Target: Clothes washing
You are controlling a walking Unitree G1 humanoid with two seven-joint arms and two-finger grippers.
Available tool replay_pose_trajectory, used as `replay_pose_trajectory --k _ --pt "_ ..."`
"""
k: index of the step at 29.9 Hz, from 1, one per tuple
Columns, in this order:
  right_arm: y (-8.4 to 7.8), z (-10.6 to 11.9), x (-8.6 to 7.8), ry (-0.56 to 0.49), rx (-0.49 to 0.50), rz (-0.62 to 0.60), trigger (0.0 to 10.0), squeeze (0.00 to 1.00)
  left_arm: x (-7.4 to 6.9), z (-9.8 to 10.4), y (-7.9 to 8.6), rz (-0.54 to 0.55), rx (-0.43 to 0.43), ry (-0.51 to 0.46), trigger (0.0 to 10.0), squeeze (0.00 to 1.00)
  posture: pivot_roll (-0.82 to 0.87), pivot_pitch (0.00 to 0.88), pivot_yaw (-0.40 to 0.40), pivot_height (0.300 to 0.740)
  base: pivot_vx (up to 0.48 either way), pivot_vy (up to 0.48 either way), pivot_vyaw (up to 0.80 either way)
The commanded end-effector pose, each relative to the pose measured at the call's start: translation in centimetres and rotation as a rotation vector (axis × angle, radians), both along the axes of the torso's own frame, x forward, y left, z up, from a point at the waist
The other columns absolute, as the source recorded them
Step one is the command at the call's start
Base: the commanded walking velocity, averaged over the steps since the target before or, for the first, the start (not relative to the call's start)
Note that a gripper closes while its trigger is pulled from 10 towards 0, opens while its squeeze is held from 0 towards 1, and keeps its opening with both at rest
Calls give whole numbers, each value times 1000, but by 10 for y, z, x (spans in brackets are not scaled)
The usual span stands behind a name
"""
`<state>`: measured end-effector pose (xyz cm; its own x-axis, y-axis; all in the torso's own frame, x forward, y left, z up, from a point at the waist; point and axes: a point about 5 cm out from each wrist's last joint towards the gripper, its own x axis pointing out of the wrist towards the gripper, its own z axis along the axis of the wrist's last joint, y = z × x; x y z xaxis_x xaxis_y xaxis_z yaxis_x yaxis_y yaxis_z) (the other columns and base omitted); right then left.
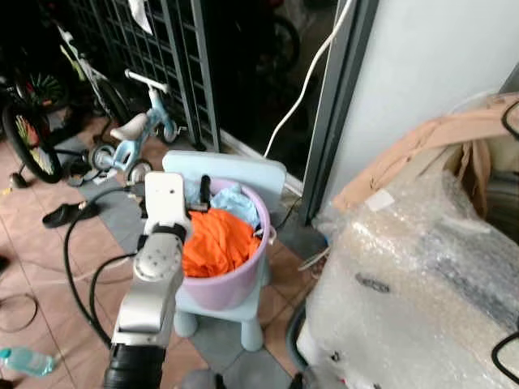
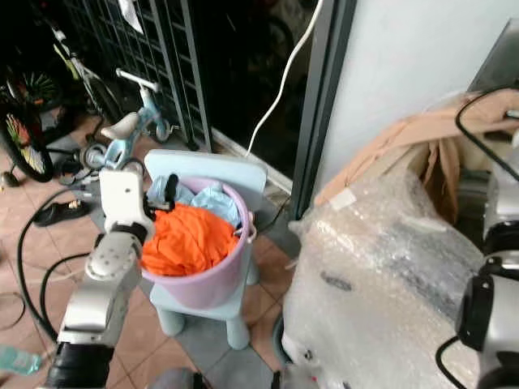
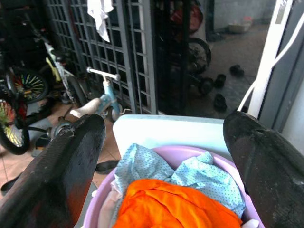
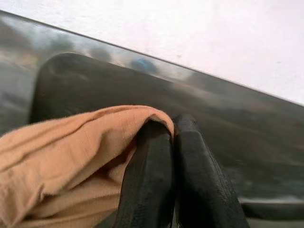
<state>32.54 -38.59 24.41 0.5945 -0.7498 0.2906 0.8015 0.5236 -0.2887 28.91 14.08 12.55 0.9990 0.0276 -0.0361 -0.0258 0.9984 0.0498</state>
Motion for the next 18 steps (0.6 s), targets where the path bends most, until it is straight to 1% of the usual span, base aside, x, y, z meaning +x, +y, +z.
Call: replay_pose_trajectory --k 1,2,5,6,7,8,9,10,11,12,15,16,17,18 --pt "-13 -4 -12 10 16 -72 10000 0 1 1 2 8 4 -3 10000 0 -38 0 16 740 0 0 -744" --pt "-14 -5 -13 14 21 -77 10000 0 1 1 2 8 3 -4 10000 0 -38 0 16 740 0 0 -744" --pt "-19 -33 -27 89 49 -83 10000 0 0 1 1 14 -8 -13 10000 0 -44 0 13 740 0 0 -744" --pt "-19 -33 -27 89 49 -83 10000 0 0 1 1 14 -8 -13 10000 0 -44 0 13 740 0 0 -744" --pt "-10 -54 -36 158 0 -39 10000 0 -1 -2 -2 13 -26 0 10000 0 -53 0 13 740 0 0 -756" --pt "1 -65 -42 198 -41 6 10000 0 -1 -2 -4 11 -39 4 10000 0 -65 0 15 740 0 0 -775" --pt "1 -65 -42 198 -41 6 10000 0 -1 -2 -4 11 -39 4 10000 0 -65 0 15 740 0 0 -775" --pt "18 -73 -47 217 -56 61 10000 0 0 -2 -6 2 -47 7 10000 0 -72 0 12 740 0 0 -800" --pt "23 -75 -49 222 -57 77 10000 0 0 -2 -7 -1 -51 8 10000 0 -72 0 12 740 0 0 -800" --pt "32 -78 -49 229 -61 105 10000 0 1 -1 -8 -10 -56 5 10000 0 -73 0 12 740 0 0 -800" --pt "50 -81 -50 234 -75 154 10000 0 3 2 -10 -32 -60 -3 10000 0 -85 0 8 740 0 0 -800" --pt "59 -81 -48 240 -82 188 10000 0 4 3 -11 -38 -62 -2 10000 0 -88 0 7 740 0 0 -800" --pt "65 -82 -48 242 -86 207 10000 0 3 3 -11 -38 -61 -3 10000 0 -89 0 10 740 0 0 -800" --pt "65 -82 -48 242 -86 207 10000 0 3 3 -11 -38 -61 -3 10000 0 -89 0 10 740 0 0 -800"
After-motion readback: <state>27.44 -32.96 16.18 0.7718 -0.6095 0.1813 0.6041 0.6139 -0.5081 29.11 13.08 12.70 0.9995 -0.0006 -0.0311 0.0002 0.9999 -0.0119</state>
